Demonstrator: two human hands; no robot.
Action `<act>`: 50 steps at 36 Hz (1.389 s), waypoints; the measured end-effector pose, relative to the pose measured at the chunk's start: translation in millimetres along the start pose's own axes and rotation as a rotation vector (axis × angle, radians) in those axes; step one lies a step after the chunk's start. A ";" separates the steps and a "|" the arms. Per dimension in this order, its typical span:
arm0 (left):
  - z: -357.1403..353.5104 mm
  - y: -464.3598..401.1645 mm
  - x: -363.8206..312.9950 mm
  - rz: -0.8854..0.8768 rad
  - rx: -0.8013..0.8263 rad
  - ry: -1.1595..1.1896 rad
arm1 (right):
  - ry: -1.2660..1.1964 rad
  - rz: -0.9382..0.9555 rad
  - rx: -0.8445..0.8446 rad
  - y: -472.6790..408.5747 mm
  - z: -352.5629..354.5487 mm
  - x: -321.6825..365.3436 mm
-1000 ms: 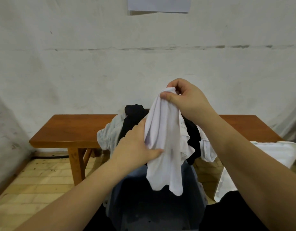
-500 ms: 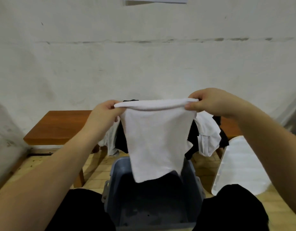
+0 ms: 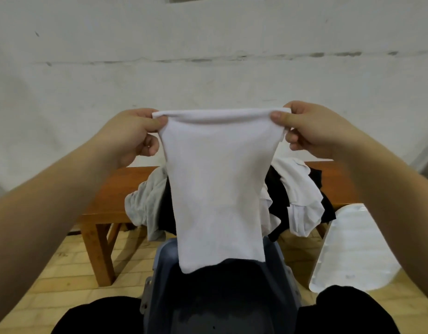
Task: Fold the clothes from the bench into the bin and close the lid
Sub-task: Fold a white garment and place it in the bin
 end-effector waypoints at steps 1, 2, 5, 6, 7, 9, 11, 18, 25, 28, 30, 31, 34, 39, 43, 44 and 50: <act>-1.0 -10.9 -2.6 0.005 0.002 0.007 | -0.009 0.011 -0.022 -10.3 1.6 2.3; -1.6 -18.4 -4.3 0.012 -0.003 0.013 | -0.017 0.021 -0.044 -17.7 2.7 4.1; -7.7 -51.1 -3.1 0.046 -0.024 0.029 | -0.027 0.017 -0.089 -50.2 4.8 4.0; -10.4 -62.4 -0.5 0.061 -0.032 0.035 | -0.033 0.011 -0.091 -62.4 4.5 1.6; -13.4 -74.5 2.6 0.075 -0.040 0.035 | -0.038 0.005 -0.090 -75.4 4.3 -1.7; -19.5 -98.6 11.0 0.102 -0.049 0.014 | -0.032 -0.008 -0.090 -100.8 2.7 -10.5; -25.5 -121.2 19.9 0.125 -0.057 -0.012 | -0.014 -0.019 -0.100 -125.8 -0.2 -21.0; -46.0 -173.7 52.6 0.171 -0.125 0.026 | -0.015 -0.040 -0.158 -188.4 -13.6 -65.1; -51.0 -140.0 96.1 0.127 -0.097 -0.042 | -0.102 -0.071 -0.130 -157.4 -29.7 -106.5; -45.7 -100.4 109.2 0.079 -0.075 -0.094 | -0.168 -0.045 -0.120 -117.7 -33.7 -115.5; -44.2 -68.7 114.8 0.058 -0.067 -0.127 | -0.204 -0.034 -0.135 -87.0 -36.6 -124.1; -44.7 -53.6 118.0 0.046 -0.067 -0.164 | -0.210 -0.027 -0.132 -70.3 -39.3 -129.6; -49.1 -14.5 132.9 -0.006 -0.065 -0.308 | -0.115 -0.019 -0.117 -21.3 -52.5 -154.8; -57.9 20.8 190.1 0.034 -0.014 -0.385 | 0.019 -0.076 -0.074 31.9 -81.8 -212.1; -66.4 31.1 222.0 0.037 -0.026 -0.363 | 0.132 -0.049 -0.053 42.8 -99.0 -243.3; -67.9 31.5 228.7 0.044 -0.038 -0.355 | 0.183 -0.029 -0.044 42.4 -102.7 -247.8; -73.5 30.6 262.4 0.175 -0.104 -0.363 | 0.283 -0.035 -0.059 39.1 -108.4 -267.3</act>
Point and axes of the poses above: each hand's wrist, its own y-axis away from the middle knuckle, its own z-axis out of the back of the hand, x = y × z, the point moved 4 cm from there along -y, towards the middle knuckle, and after that the axes turned 3 degrees about -x, right-handed, at the moved point
